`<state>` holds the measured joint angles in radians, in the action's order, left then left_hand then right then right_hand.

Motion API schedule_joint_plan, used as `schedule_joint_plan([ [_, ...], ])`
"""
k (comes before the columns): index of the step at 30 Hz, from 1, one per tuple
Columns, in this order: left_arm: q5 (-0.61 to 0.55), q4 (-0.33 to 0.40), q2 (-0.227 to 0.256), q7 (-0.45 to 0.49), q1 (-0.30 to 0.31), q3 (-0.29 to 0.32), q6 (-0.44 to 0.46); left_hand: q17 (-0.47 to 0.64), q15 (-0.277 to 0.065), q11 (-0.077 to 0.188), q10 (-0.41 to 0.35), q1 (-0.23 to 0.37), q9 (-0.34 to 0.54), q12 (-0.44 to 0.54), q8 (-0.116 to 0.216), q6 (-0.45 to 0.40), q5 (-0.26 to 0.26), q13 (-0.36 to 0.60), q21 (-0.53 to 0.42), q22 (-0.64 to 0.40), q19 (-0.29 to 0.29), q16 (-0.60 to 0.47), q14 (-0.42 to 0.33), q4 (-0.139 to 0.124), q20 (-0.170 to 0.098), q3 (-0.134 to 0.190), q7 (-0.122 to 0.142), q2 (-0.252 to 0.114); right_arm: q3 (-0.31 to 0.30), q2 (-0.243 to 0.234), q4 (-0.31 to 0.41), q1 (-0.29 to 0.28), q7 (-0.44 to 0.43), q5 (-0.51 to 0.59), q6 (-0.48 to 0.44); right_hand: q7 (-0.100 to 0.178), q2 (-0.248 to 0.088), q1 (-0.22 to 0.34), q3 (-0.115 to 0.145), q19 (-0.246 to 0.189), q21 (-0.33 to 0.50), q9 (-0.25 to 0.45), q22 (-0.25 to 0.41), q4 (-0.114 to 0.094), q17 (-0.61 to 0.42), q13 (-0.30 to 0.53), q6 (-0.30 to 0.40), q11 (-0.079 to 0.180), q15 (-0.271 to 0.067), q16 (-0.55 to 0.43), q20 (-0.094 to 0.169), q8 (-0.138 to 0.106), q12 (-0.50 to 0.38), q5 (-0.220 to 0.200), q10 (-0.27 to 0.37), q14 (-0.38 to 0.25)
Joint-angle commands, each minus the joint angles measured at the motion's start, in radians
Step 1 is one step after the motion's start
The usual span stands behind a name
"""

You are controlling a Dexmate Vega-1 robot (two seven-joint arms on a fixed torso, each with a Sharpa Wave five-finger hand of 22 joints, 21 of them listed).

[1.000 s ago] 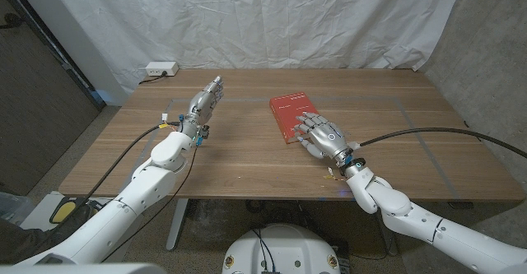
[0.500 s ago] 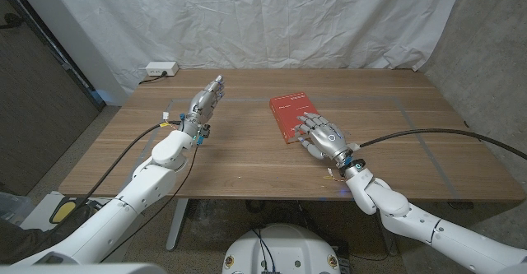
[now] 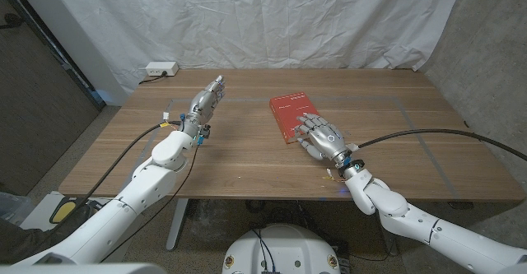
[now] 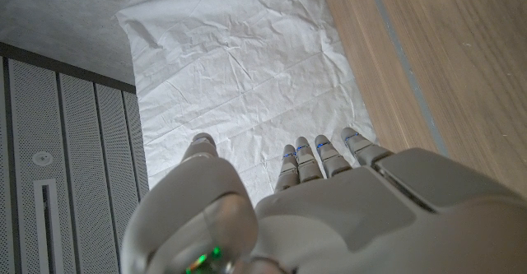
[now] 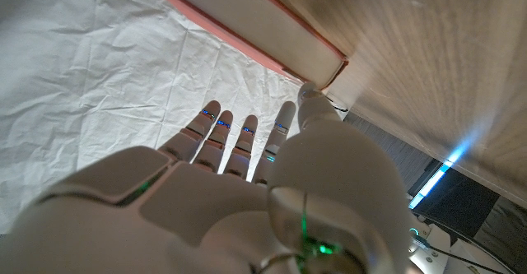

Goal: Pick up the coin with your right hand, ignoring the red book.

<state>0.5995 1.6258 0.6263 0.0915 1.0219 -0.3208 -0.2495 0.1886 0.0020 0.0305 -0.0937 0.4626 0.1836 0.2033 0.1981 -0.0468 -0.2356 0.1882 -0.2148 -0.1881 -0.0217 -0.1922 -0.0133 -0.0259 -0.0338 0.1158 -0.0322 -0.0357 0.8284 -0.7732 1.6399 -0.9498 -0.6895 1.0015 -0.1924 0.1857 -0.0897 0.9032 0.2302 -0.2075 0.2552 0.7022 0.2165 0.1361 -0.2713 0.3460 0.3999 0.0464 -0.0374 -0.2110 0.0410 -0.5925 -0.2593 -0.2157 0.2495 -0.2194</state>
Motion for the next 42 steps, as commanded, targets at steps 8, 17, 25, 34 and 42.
schedule_joint_plan([
  [8, -0.002, 0.01, 0.0, 0.003, 0.007, 0.0, -0.001, 0.001, 0.001, 0.003, -0.001, 0.0, 0.006, 0.001, 0.002, -0.005, 0.001, 0.003, -0.002, -0.005, -0.005, 0.0, -0.005, -0.001, -0.018, -0.005, 0.001, -0.011, 0.007, 0.004, -0.01, 0.007, -0.008, -0.003, -0.006, -0.001, -0.005, 0.013, 0.001, 0.004, -0.001, 0.02, 0.003, 0.0, -0.004, 0.009, 0.0, 0.004, -0.017, -0.001, 0.022, -0.025, -0.009, 0.004, -0.002, 0.005],
  [17, -0.003, 0.011, 0.0, 0.003, 0.009, 0.0, -0.002, 0.001, 0.0, 0.003, -0.002, 0.0, 0.006, 0.001, 0.002, -0.006, 0.002, 0.003, -0.002, -0.006, -0.005, 0.0, -0.005, -0.001, -0.018, -0.006, 0.001, -0.012, 0.014, 0.012, -0.028, 0.016, -0.013, -0.004, -0.004, 0.001, -0.01, 0.018, 0.003, 0.004, 0.001, 0.035, 0.004, 0.001, -0.006, 0.014, -0.005, 0.003, -0.018, -0.003, 0.024, -0.039, -0.012, 0.005, -0.002, 0.004],
  [25, -0.004, 0.013, 0.003, 0.006, 0.009, 0.001, 0.004, 0.001, 0.0, 0.001, -0.002, 0.0, 0.006, 0.001, 0.002, -0.006, 0.002, 0.003, -0.003, -0.006, -0.005, 0.0, -0.006, -0.001, -0.018, -0.007, 0.001, -0.012, 0.023, 0.022, -0.046, 0.026, -0.013, -0.009, -0.001, -0.007, -0.008, 0.019, 0.001, 0.007, 0.002, 0.05, 0.005, 0.001, -0.008, 0.02, -0.046, -0.003, -0.01, -0.002, 0.021, -0.04, -0.011, 0.007, -0.012, 0.008],
  [34, -0.002, 0.003, 0.001, 0.0, 0.001, -0.001, 0.005, 0.002, -0.001, 0.004, -0.002, 0.0, 0.006, 0.001, 0.002, -0.005, 0.002, 0.003, -0.003, -0.006, -0.006, -0.001, -0.006, -0.001, -0.017, -0.008, 0.002, -0.012, 0.029, 0.025, -0.053, 0.032, -0.009, -0.017, 0.0, -0.011, -0.001, 0.014, -0.005, 0.011, 0.002, 0.061, 0.006, -0.001, -0.009, 0.025, -0.075, -0.01, -0.005, 0.0, 0.018, -0.043, -0.01, 0.008, -0.022, 0.013],
  [42, -0.004, 0.005, 0.002, -0.002, -0.002, -0.002, 0.005, 0.002, 0.0, 0.004, -0.002, 0.0, 0.006, 0.002, 0.002, -0.005, 0.002, 0.003, -0.003, -0.006, -0.006, -0.001, -0.006, -0.001, -0.016, -0.009, 0.002, -0.013, 0.033, 0.031, -0.066, 0.04, -0.011, -0.023, 0.001, -0.011, -0.001, 0.013, -0.006, 0.012, 0.002, 0.066, 0.007, -0.002, -0.01, 0.028, -0.074, -0.005, -0.004, -0.001, 0.017, -0.051, -0.011, 0.009, -0.025, 0.012],
])
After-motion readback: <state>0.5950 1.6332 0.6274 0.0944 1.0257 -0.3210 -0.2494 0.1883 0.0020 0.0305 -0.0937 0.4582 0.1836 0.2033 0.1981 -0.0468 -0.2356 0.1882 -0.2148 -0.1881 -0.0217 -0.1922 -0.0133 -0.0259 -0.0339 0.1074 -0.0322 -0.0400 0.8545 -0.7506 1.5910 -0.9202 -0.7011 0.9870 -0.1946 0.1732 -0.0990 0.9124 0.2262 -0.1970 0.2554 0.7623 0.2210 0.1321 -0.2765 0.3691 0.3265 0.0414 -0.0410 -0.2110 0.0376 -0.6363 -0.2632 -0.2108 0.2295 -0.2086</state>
